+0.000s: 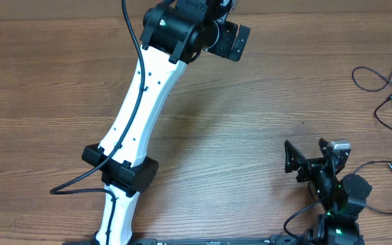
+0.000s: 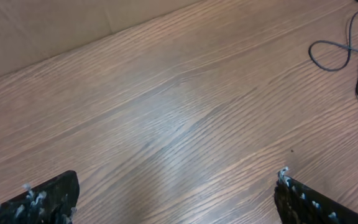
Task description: Untangle cables
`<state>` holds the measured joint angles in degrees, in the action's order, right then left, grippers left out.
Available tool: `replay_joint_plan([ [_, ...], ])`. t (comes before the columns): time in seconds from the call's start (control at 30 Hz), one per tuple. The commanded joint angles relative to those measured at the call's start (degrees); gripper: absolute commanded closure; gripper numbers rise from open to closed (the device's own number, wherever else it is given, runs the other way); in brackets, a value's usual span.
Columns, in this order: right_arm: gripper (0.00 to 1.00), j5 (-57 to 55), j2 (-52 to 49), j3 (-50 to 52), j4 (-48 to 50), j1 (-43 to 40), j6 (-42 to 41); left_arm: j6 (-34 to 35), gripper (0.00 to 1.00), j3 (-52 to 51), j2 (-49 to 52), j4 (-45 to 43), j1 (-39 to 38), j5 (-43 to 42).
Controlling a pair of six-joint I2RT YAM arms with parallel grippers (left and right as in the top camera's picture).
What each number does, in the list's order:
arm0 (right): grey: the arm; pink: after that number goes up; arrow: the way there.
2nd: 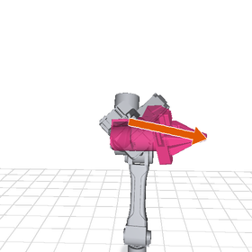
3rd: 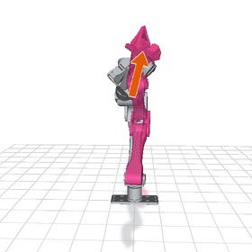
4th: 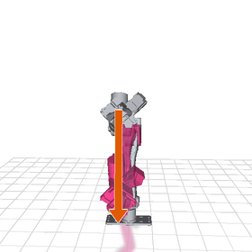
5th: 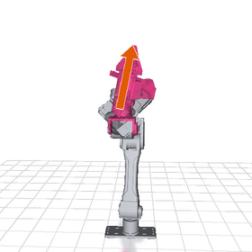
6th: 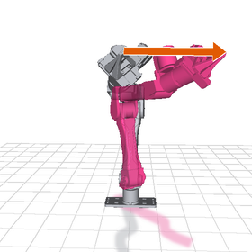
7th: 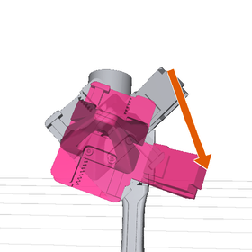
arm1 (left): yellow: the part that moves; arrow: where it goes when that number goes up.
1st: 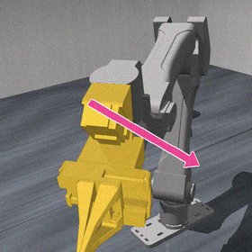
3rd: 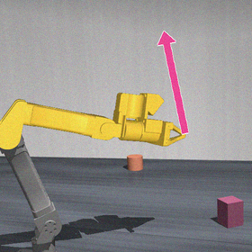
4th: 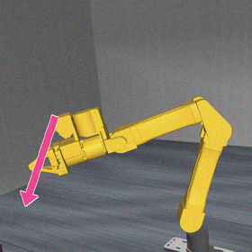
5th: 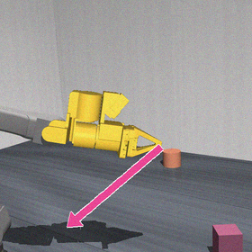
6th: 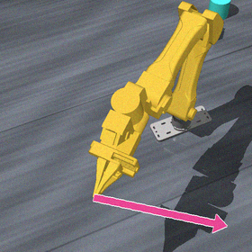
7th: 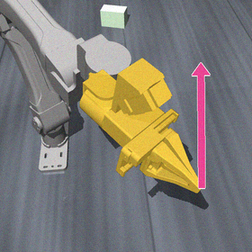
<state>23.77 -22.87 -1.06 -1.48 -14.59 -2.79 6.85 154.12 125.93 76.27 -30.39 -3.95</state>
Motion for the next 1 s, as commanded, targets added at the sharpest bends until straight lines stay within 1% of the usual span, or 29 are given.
replay_joint_plan([
  [0.0, 0.00, -1.01, 0.02, 0.57, -1.57, -0.22, -0.02, -1.07, 0.00, 0.48, -0.33, -0.20, -0.13, -0.37],
  [0.33, 0.00, -1.03, -0.13, 0.57, -1.64, -0.22, -0.02, -1.05, 0.00, 0.48, -0.33, 1.16, -0.11, -0.59],
  [0.57, 0.00, -1.03, -0.13, 0.57, -1.64, -0.22, -0.02, 2.58, 0.00, 0.48, -0.33, 1.51, -0.17, -0.57],
  [0.67, 0.00, -1.03, -0.13, 0.57, -1.64, -0.22, -0.02, 3.78, 0.00, 0.48, -0.33, 5.07, -0.15, -2.14],
  [0.7, 0.00, -1.03, -0.13, 0.57, -1.64, -0.22, -0.02, 3.91, 0.00, 0.48, -0.35, 4.92, -0.15, -1.77],
  [0.8, 0.00, -1.03, -0.13, 0.57, -1.64, -0.22, -0.02, 3.69, 0.00, 0.55, -0.68, 3.23, 0.48, 5.81],
  [0.83, 0.00, -1.03, -0.13, 0.57, -1.64, -0.22, -0.02, 3.67, 0.00, 0.55, -1.05, 2.84, 0.98, 6.78],
  [0.9, 0.00, -1.03, -0.13, 0.57, -1.64, -0.22, -0.02, 3.72, 0.00, 0.57, -2.56, 1.42, 2.45, 6.62],
  [0.97, 0.00, -1.03, -0.13, 0.57, -1.64, -0.22, -0.02, 3.65, 0.00, 0.57, -5.16, -0.50, 4.46, 3.52],
])
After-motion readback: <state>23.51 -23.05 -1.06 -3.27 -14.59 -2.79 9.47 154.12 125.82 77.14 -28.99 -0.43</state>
